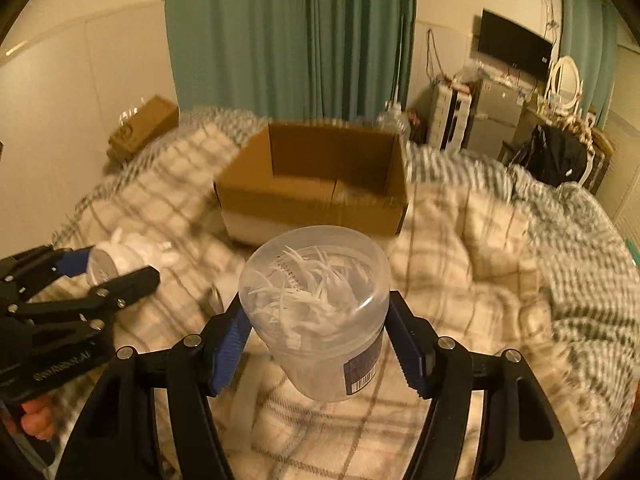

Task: Organize objects
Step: 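Grasp the white piggy figurine with the left tool while the right tool grasps the clear floss-pick container, then lower the figurine and container into the cardboard box and open both tools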

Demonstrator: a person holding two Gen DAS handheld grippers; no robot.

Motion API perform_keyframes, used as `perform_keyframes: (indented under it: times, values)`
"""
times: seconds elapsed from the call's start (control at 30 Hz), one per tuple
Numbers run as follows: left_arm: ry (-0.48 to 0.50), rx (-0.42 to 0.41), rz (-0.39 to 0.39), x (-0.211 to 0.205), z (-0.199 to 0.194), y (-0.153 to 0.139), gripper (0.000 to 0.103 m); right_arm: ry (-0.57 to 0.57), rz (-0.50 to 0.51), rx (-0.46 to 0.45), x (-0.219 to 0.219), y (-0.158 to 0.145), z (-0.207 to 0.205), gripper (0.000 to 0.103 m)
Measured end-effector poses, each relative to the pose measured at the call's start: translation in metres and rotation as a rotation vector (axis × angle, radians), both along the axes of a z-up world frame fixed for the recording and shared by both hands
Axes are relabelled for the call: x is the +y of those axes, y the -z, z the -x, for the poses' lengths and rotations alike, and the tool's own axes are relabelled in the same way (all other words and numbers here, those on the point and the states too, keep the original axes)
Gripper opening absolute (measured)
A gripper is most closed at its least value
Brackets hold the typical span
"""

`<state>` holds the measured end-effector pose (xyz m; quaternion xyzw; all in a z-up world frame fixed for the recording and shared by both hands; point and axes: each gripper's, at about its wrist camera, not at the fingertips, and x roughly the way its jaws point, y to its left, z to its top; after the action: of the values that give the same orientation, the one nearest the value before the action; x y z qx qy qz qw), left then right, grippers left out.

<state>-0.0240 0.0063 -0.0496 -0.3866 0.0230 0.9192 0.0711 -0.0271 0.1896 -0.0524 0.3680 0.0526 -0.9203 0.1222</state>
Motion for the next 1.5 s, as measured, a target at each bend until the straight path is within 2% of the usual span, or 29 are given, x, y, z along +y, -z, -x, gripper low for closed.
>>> perform_keyframes:
  times: [0.33,0.43,0.57,0.77,0.97,1.13,1.27,1.3,1.33,1.4,1.5]
  values:
    - [0.066,0.154,0.008,0.016,0.044,-0.07,0.055,0.001,0.01,0.144,0.004,-0.09,0.03,0.065]
    - [0.067,0.204,0.037,0.023,0.065,-0.083,0.056,0.002,0.01,0.177,0.004,-0.111,0.049,0.065]
    - [0.071,0.216,0.04,0.029,0.096,-0.088,0.056,-0.002,-0.002,0.202,0.0,-0.125,0.075,0.065]
    - [0.065,0.2,0.049,0.039,0.144,-0.066,0.056,-0.011,-0.018,0.189,-0.01,-0.117,0.125,0.065]
    - [0.053,0.133,0.043,0.043,0.189,-0.025,0.056,-0.019,-0.011,0.124,-0.016,-0.079,0.172,0.065]
    - [0.055,0.092,0.042,0.044,0.207,0.004,0.056,-0.016,-0.004,0.067,-0.014,-0.042,0.201,0.065]
    - [0.074,0.065,0.024,0.041,0.213,0.014,0.058,-0.013,0.036,0.064,-0.006,-0.029,0.208,0.066]
    - [0.079,0.063,0.023,0.041,0.211,0.014,0.067,-0.014,0.054,0.061,-0.003,-0.029,0.208,0.068]
    - [0.075,0.066,0.025,0.041,0.21,0.012,0.083,-0.011,0.063,0.065,-0.001,-0.031,0.208,0.077]
    - [0.052,0.098,0.025,0.037,0.203,0.006,0.096,0.021,0.071,0.097,0.007,-0.04,0.203,0.088]
    - [0.05,0.115,0.022,0.035,0.189,-0.012,0.098,0.029,0.085,0.108,0.016,-0.059,0.192,0.088]
